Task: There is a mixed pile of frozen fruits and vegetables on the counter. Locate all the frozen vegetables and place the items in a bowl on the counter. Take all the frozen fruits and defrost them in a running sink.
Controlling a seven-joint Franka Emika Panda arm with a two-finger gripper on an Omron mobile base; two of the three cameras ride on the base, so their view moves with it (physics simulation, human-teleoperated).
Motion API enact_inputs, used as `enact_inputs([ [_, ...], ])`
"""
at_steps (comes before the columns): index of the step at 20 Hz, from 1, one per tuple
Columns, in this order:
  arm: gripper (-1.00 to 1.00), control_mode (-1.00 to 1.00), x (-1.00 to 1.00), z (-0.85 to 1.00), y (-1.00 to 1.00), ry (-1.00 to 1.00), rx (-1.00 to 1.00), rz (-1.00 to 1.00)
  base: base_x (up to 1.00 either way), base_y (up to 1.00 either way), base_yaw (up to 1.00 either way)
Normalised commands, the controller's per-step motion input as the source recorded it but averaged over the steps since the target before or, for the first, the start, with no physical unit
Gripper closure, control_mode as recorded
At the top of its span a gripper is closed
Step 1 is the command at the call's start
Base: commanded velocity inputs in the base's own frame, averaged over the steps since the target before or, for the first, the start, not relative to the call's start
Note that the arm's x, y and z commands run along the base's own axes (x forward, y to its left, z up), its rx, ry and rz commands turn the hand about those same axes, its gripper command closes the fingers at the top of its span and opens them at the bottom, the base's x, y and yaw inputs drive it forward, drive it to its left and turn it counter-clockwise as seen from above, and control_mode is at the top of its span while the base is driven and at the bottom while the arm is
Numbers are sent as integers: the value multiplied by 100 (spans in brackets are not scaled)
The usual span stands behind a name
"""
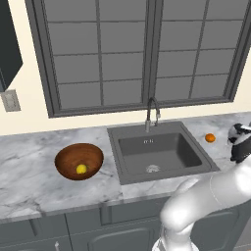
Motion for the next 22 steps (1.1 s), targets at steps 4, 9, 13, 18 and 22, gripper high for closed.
enact_inputs([
  [4,-100,-100,21,-17,-10,0,1,0,0,0,0],
  [9,-100,-100,25,-18,-16,1,2,0,0,0,0],
  [13,-100,-100,20,-18,-30,0,2,0,0,0,0],
  [18,-100,-100,22,-22,-22,2,1,0,0,0,0],
  [22,100,-100,23,-29,-3,6,0,0,0,0,0],
])
